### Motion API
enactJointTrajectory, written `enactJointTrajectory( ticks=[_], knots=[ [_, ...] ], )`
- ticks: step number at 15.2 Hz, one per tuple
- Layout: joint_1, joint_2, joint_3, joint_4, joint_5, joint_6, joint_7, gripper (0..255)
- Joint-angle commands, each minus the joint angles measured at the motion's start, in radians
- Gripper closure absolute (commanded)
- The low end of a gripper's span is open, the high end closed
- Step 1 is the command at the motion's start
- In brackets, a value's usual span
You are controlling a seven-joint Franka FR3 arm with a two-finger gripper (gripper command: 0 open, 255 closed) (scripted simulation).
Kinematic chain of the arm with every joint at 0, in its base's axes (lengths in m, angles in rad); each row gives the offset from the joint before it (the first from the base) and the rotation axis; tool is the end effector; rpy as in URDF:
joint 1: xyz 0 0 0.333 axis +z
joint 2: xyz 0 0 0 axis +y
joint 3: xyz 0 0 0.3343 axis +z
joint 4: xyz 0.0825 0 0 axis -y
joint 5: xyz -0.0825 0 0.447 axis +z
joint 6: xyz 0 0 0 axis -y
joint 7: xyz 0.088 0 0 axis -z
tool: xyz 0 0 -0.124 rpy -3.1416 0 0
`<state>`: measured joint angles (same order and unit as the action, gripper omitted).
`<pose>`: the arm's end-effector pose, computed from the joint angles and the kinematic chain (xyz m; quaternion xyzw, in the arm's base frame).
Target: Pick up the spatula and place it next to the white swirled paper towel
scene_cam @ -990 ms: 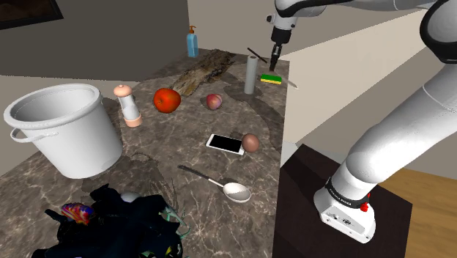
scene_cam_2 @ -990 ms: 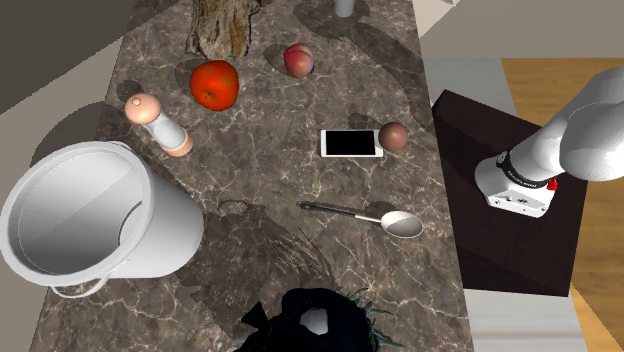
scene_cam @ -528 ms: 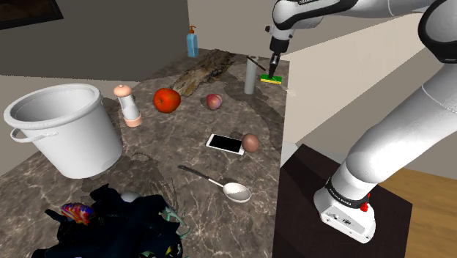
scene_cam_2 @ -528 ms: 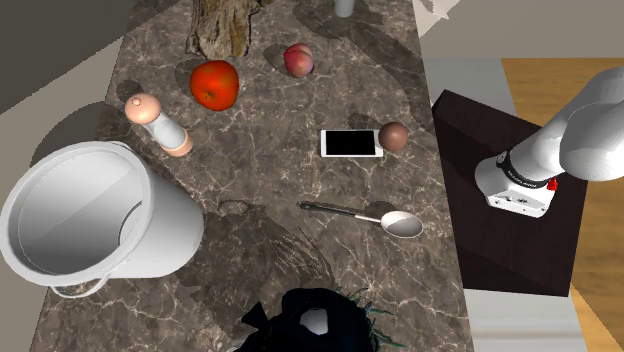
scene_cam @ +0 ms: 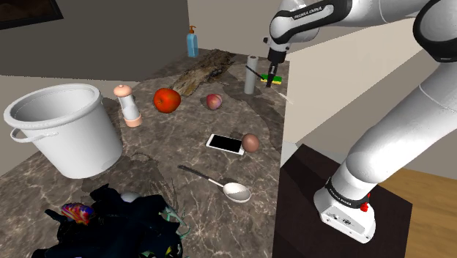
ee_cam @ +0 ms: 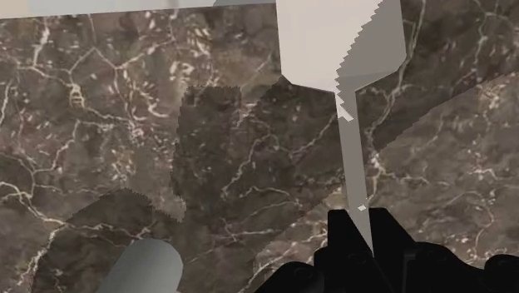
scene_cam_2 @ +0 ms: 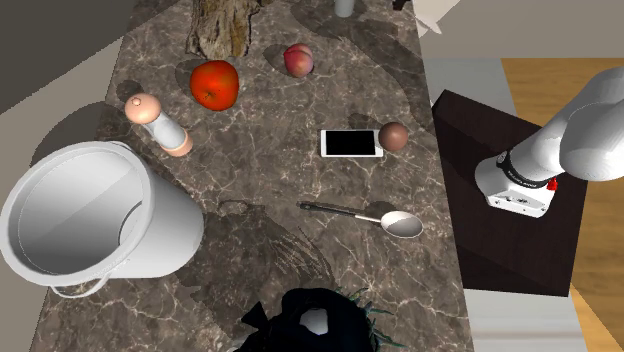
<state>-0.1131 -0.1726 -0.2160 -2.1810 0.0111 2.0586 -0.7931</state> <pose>0.5278 -0.1818 0.4401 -0.9730 -0.2285 -0.0320 0.0075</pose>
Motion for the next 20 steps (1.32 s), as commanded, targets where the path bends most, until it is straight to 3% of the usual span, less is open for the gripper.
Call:
enactJointTrajectory(
  ticks=[1, 20],
  knots=[
    [-0.001, 0.008, -0.002, -0.018, 0.002, 0.026, -0.004, 255],
    [0.002, 0.13, -0.01, -0.159, 0.041, 0.285, -0.041, 255]
  ],
)
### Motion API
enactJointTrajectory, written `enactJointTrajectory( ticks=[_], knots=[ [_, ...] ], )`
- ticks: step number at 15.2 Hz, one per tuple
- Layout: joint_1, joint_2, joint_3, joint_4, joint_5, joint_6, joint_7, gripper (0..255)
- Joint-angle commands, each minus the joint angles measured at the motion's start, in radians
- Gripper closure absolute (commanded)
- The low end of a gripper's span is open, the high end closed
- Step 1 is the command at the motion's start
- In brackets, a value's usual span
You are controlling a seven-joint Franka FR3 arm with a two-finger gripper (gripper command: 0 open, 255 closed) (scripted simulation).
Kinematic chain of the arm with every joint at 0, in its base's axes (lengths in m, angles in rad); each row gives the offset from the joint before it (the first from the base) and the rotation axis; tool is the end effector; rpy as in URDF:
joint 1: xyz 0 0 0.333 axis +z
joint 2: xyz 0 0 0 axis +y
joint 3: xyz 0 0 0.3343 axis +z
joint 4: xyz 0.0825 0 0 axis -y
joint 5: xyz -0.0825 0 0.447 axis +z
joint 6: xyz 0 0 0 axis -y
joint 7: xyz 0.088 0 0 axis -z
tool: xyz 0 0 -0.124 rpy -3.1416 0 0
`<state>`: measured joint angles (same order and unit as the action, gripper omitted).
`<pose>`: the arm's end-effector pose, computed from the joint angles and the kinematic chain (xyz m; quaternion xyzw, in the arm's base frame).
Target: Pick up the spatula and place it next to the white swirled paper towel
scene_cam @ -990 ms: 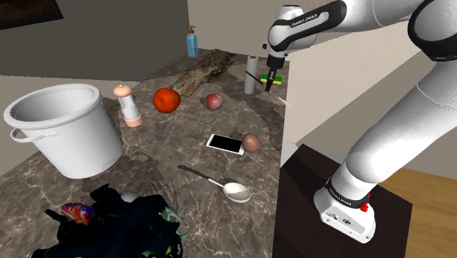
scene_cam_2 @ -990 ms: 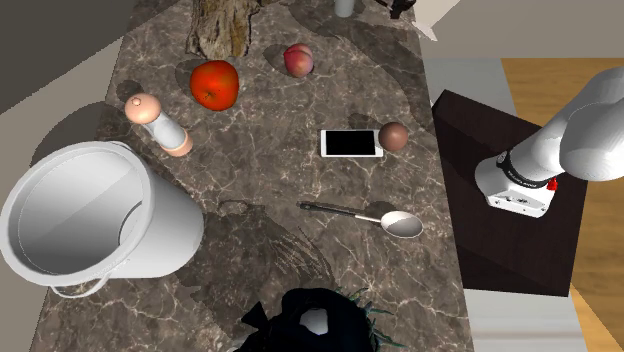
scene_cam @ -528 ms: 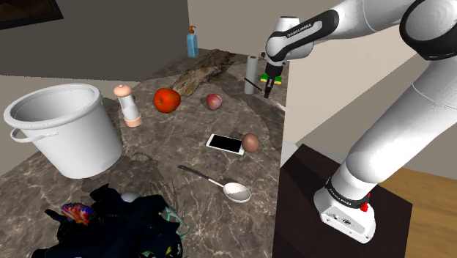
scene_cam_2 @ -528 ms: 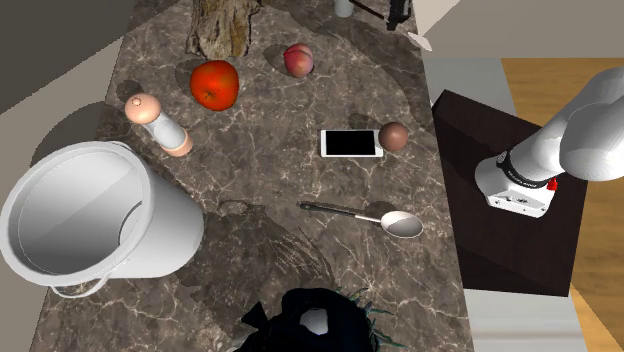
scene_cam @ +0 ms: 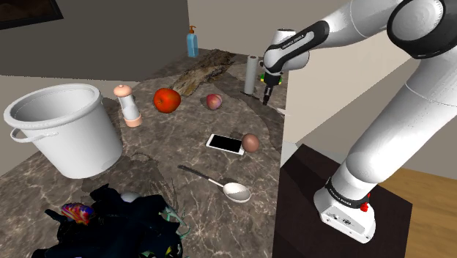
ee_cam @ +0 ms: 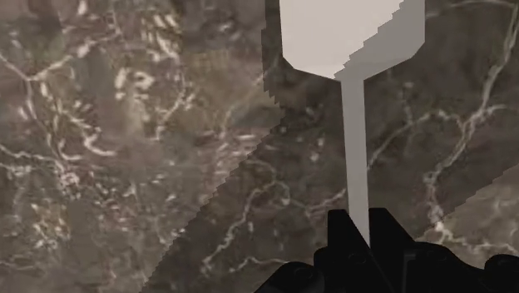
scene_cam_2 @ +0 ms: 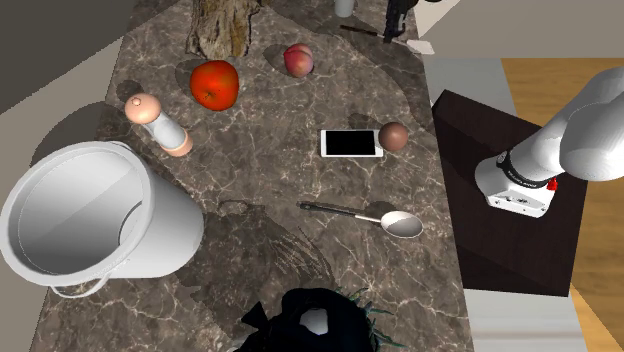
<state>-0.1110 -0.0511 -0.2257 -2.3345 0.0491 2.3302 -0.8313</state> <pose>0.5208 -0.1805 0.3208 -0.9730 -0.2286 -0.0321 0.0074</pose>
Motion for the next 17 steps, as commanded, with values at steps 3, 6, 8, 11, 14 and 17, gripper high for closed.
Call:
enactJointTrajectory(
  ticks=[3, 6, 8, 11, 14, 17],
  knots=[
    [0.0, 0.031, -0.001, -0.019, 0.012, 0.049, -0.011, 255],
    [0.0, 0.031, -0.001, -0.019, 0.013, 0.049, -0.011, 255],
    [0.0, 0.031, -0.001, -0.019, 0.013, 0.049, -0.011, 255],
    [0.0, 0.031, -0.001, -0.019, 0.013, 0.049, -0.011, 0],
    [0.0, 0.031, -0.001, -0.019, 0.013, 0.049, -0.011, 0],
    [0.0, 0.007, -0.001, -0.008, 0.003, 0.016, -0.004, 0]
  ],
)
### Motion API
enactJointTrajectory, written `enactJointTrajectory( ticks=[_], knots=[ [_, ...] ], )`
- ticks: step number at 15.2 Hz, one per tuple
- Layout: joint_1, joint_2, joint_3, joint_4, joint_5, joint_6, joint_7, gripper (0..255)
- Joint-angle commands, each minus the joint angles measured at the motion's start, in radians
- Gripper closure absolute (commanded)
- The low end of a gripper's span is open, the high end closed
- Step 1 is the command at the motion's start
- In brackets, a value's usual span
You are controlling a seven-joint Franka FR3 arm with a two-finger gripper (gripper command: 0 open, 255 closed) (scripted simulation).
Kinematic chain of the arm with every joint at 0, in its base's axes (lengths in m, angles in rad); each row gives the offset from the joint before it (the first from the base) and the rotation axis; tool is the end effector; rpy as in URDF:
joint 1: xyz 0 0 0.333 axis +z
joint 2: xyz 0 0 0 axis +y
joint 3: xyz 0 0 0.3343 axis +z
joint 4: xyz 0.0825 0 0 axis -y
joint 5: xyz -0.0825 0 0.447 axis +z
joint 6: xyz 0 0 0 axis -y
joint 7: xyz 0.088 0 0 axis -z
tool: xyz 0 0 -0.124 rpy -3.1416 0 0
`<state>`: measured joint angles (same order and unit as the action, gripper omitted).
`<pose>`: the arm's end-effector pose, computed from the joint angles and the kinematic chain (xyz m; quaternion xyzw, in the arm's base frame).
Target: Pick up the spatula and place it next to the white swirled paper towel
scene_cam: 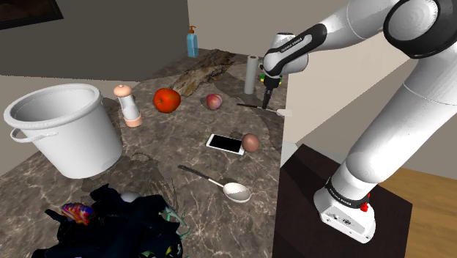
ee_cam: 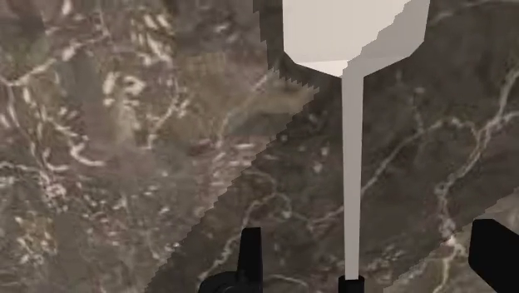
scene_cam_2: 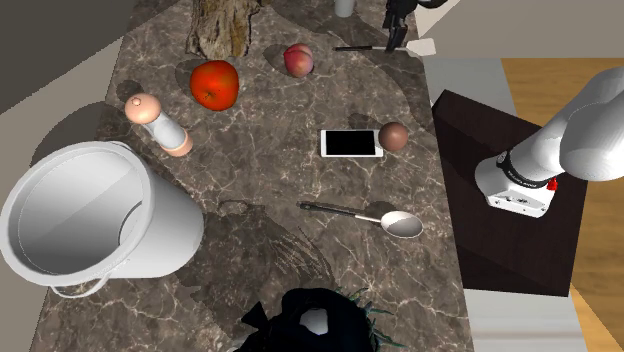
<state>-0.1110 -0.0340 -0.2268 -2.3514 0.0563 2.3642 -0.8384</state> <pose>0.5184 -0.1804 0.3067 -0.9730 -0.2285 -0.0324 0.0073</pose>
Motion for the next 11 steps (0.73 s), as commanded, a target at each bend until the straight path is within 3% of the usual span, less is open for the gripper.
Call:
enactJointTrajectory(
  ticks=[1, 3, 11],
  knots=[
    [-0.001, -0.032, 0.0, 0.021, -0.013, -0.052, 0.009, 0],
    [-0.003, -0.069, 0.0, 0.046, -0.025, -0.113, 0.018, 0],
    [-0.003, -0.069, 0.0, 0.046, -0.025, -0.113, 0.018, 0]
  ],
)
